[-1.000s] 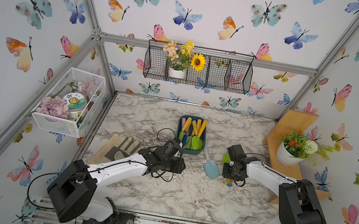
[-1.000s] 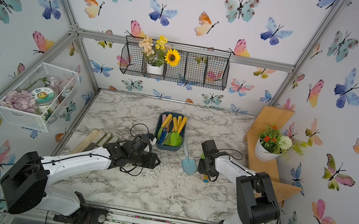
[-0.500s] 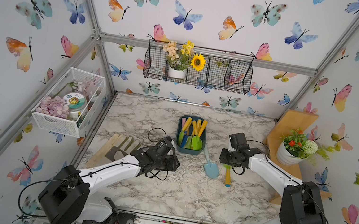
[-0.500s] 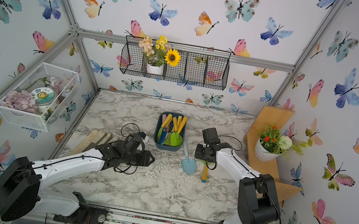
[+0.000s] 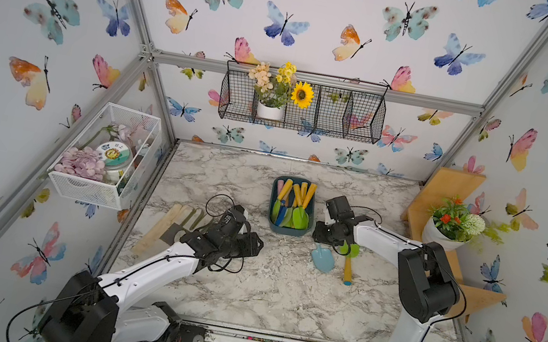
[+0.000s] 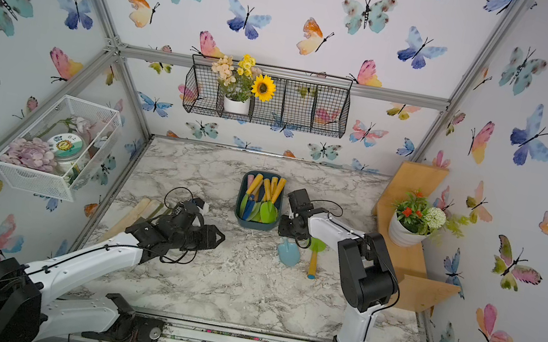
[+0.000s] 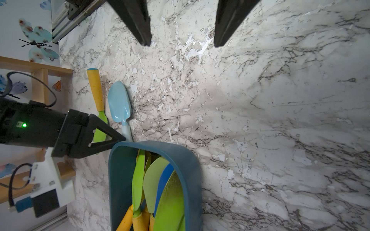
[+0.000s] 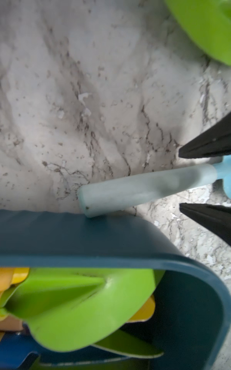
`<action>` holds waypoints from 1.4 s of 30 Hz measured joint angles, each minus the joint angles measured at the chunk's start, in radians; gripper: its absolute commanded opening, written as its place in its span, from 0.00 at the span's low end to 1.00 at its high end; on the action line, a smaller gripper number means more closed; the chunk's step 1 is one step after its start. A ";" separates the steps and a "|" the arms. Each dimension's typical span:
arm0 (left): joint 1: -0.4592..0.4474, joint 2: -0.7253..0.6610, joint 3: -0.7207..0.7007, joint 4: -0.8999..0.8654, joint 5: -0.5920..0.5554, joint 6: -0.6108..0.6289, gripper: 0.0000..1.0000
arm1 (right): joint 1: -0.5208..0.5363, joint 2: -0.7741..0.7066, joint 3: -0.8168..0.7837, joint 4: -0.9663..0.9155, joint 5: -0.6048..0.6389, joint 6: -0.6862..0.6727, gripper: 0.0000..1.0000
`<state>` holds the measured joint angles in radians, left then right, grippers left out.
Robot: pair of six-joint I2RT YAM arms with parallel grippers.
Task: Put the shovel into the storage box
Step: Pick up the shovel from the center of the board.
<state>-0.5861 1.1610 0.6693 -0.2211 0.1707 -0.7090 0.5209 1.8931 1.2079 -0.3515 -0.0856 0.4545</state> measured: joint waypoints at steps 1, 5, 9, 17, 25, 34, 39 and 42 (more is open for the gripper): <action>0.000 0.000 0.000 0.000 0.000 -0.001 0.56 | 0.002 0.008 0.005 0.002 0.000 0.000 0.41; 0.000 -0.001 0.000 0.000 0.000 -0.003 0.56 | 0.006 0.022 0.006 0.001 0.001 0.000 0.40; 0.002 -0.001 0.000 0.000 0.002 -0.004 0.55 | 0.006 0.023 0.006 0.001 0.003 -0.001 0.37; 0.002 -0.001 0.000 0.000 0.011 -0.004 0.55 | 0.006 0.023 0.006 0.000 0.016 -0.003 0.37; 0.002 -0.001 0.000 0.000 0.011 -0.006 0.55 | 0.006 0.039 0.007 0.002 0.030 -0.010 0.35; 0.002 -0.001 0.000 0.000 0.011 -0.006 0.55 | 0.006 0.040 0.009 -0.006 0.047 -0.022 0.22; 0.002 0.000 0.000 0.001 0.011 -0.006 0.55 | 0.006 0.019 0.009 -0.038 0.068 -0.022 0.21; 0.002 0.003 0.000 0.001 0.011 -0.006 0.55 | 0.006 -0.025 0.009 -0.066 0.082 -0.022 0.21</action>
<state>-0.5842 1.1645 0.6693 -0.2199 0.1814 -0.7151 0.5274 1.8679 1.2167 -0.4171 -0.0032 0.4328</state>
